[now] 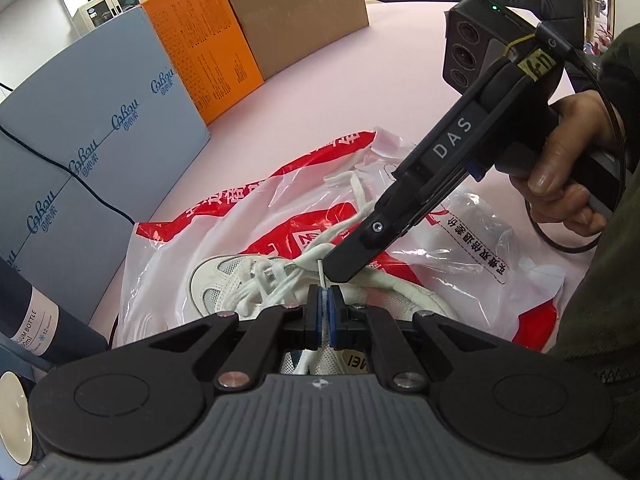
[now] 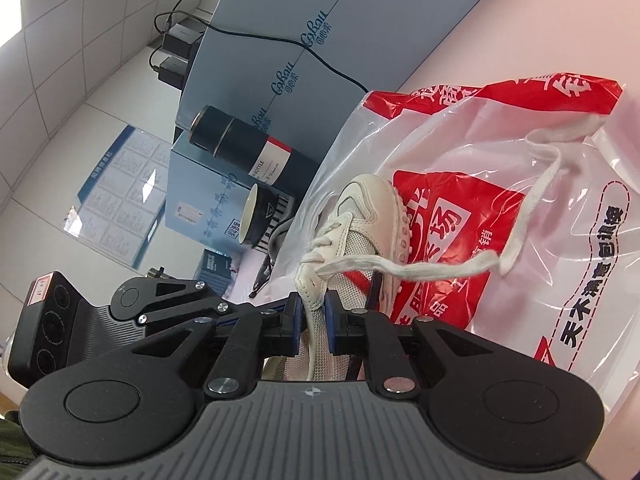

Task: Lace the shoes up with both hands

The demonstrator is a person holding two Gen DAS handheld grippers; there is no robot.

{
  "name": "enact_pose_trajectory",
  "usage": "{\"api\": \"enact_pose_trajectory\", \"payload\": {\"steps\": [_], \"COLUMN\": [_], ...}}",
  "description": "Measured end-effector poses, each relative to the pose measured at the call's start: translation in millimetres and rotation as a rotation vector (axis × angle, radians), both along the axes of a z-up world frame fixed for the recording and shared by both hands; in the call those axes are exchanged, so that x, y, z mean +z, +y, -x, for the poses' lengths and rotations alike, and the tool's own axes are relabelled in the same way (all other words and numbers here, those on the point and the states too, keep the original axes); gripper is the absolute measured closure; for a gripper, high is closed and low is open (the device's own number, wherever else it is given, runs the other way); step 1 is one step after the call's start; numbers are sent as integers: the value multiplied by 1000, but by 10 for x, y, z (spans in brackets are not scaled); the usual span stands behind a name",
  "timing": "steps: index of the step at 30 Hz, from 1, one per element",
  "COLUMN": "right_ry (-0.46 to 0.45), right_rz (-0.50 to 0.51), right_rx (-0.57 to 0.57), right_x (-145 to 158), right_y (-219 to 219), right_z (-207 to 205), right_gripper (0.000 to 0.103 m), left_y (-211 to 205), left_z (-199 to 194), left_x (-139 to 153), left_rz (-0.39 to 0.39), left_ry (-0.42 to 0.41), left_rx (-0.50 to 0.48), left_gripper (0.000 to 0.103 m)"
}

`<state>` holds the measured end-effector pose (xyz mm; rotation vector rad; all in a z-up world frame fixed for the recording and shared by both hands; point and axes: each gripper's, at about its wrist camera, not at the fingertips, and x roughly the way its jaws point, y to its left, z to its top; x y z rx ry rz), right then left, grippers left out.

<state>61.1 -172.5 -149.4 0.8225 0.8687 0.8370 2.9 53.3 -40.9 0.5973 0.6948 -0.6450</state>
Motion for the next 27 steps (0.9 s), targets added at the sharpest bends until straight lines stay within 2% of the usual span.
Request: {"api": "enact_pose_trajectory", "payload": {"steps": [8, 14, 22, 27], "right_ry": [7, -5, -114, -167], "right_rz": [-7, -1, 50, 80], "right_rx": [20, 12, 28, 58], "right_x": [-1, 1, 176, 254], "right_y": [-63, -35, 14, 67], "right_z": [-32, -20, 53, 88], "right_gripper": [91, 91, 75, 59], "left_y": [-45, -74, -50, -48], "left_z": [-17, -15, 24, 46], "left_x": [-1, -17, -9, -28], "left_rz": [-31, -37, -17, -5], "left_ry": [4, -24, -56, -76], "left_rx": [-26, -29, -18, -9], "left_gripper": [101, 101, 101, 101]}}
